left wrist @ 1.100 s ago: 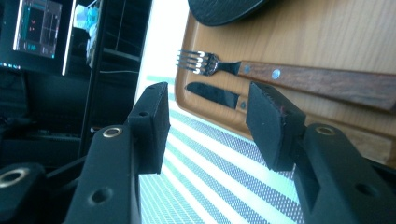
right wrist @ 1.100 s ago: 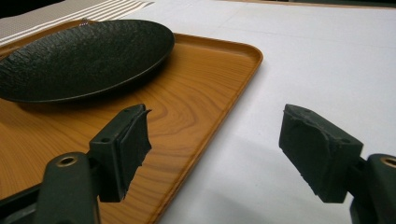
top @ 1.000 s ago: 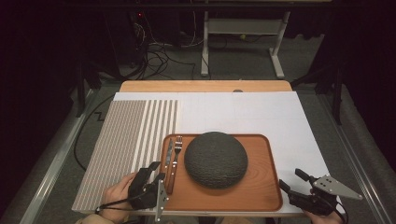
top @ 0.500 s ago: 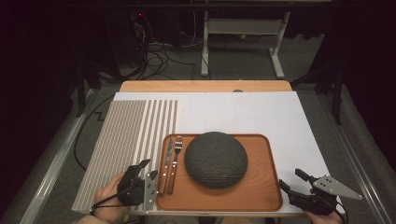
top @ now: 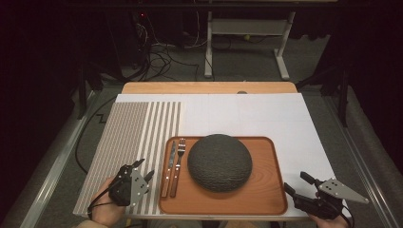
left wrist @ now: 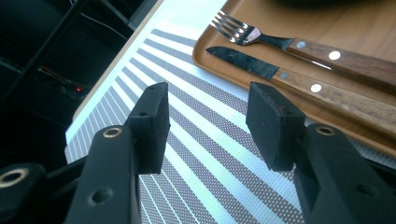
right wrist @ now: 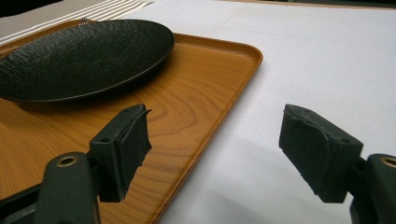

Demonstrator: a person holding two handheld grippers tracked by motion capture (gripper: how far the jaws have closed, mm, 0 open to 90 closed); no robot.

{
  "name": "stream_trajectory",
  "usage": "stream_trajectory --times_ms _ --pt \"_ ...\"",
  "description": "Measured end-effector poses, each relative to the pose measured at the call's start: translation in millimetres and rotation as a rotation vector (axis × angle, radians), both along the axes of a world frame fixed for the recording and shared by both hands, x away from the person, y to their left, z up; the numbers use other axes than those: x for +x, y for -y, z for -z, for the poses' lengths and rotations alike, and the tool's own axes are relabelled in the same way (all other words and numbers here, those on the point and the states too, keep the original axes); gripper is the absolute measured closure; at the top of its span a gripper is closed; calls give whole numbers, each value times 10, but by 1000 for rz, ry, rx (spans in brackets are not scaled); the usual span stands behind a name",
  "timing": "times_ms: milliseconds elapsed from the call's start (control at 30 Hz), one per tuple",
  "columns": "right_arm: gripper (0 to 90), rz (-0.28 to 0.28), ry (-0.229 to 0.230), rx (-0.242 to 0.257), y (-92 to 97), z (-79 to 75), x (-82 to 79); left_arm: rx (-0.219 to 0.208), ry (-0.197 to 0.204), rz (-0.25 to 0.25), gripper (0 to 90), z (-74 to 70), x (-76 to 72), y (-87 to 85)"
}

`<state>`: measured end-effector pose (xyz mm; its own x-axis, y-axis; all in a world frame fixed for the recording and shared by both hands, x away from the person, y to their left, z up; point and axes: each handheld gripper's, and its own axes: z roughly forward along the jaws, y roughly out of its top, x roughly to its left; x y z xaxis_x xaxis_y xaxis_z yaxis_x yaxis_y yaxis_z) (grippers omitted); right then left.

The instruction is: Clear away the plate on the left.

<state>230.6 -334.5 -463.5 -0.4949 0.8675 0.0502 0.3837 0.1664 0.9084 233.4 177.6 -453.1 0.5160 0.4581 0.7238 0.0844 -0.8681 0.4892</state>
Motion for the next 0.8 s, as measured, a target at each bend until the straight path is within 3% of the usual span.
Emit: stream_trajectory --times_ms 200,800 --pt "250 0 1 0 -2 -1 -1 -113 -50 -32 470 -36 33 -99" --pt "250 1 2 -2 -2 -1 -2 -340 -148 -101 469 -122 103 -379"
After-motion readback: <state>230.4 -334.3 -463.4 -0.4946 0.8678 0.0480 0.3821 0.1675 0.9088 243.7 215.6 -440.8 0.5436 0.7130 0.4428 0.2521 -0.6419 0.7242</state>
